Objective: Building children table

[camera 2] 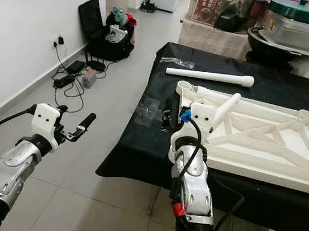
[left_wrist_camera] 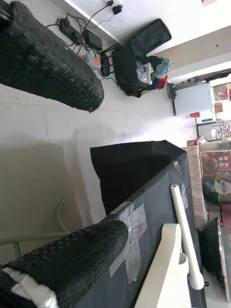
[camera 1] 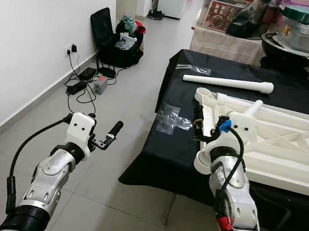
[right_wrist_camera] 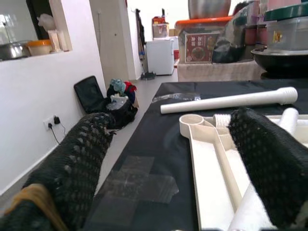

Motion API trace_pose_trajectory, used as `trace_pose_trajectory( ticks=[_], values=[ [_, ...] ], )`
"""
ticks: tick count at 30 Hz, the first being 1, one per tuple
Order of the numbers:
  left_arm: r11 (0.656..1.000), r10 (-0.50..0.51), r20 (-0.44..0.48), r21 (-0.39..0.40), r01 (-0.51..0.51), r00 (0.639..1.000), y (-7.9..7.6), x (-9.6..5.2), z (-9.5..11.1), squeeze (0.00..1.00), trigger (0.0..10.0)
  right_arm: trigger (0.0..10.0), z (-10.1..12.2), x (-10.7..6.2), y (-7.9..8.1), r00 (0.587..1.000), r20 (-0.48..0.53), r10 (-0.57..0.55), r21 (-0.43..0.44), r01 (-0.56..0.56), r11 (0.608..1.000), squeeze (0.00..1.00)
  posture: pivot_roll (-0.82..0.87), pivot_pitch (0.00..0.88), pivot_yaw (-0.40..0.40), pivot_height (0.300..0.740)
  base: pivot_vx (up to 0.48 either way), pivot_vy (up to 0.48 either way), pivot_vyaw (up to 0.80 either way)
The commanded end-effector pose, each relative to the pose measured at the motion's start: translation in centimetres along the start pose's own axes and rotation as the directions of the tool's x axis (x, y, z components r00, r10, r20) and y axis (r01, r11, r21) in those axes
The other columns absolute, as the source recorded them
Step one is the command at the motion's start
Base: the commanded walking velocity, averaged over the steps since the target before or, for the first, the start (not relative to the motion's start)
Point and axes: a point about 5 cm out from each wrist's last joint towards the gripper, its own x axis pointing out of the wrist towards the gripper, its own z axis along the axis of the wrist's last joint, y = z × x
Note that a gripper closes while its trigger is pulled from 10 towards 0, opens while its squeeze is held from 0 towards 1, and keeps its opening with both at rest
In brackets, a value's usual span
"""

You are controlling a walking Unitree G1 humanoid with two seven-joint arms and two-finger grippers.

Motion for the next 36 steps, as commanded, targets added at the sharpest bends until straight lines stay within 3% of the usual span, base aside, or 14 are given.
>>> trace_pose_trajectory(
  ticks=[1,8,27,28,29,30,36],
  values=[
    [1.000,0.006,0.016,-0.005,-0.006,1.000,0.0,0.2,0.3,0.00,10.0,10.0,0.4,-0.1,0.1,1.000,0.026,-0.004,-0.003,0.004,1.000,1.00,0.04,0.000,-0.063,0.740,0.000,0.000,0.00],
    [0.999,0.021,0.058,-0.039,-0.018,0.998,-0.2,0.7,1.0,0.00,10.0,10.0,0.5,-0.2,-0.3,0.999,0.037,-0.032,-0.004,0.032,0.999,1.00,0.04,0.000,-0.060,0.740,0.000,0.000,0.00],
    [0.997,0.020,0.095,-0.070,-0.013,0.995,-0.6,1.0,1.9,0.00,10.0,10.0,1.1,0.4,-1.0,0.997,0.043,-0.058,0.000,0.058,0.998,1.00,0.04,0.000,-0.061,0.740,0.342,0.000,0.00],
    [0.998,0.022,0.091,-0.069,-0.016,0.996,-0.5,0.9,1.8,0.00,10.0,10.0,1.1,0.5,-1.0,0.997,0.038,-0.061,-0.001,0.061,0.998,0.75,0.04,0.000,-0.061,0.740,0.364,0.000,0.00],
    [0.998,0.023,0.091,-0.069,-0.017,0.996,-0.4,0.9,1.8,0.00,10.0,10.0,1.2,0.6,-1.0,0.997,0.038,-0.063,-0.001,0.063,0.998,0.75,0.04,0.000,-0.061,0.740,0.364,0.000,0.00],
    [0.998,0.023,0.092,-0.068,-0.016,0.995,-0.4,0.9,1.9,0.00,10.0,10.0,1.2,0.7,-0.9,0.997,0.039,-0.064,-0.001,0.064,0.998,0.00,0.04,0.000,-0.059,0.740,0.364,0.000,0.00],
    [0.998,0.020,0.096,-0.069,-0.014,0.995,-0.4,1.1,1.9,0.00,10.0,10.0,1.1,0.9,-0.8,0.997,0.019,-0.073,0.014,0.073,0.997,0.00,0.03,0.000,-0.057,0.740,0.361,0.000,0.00]
  ],
)
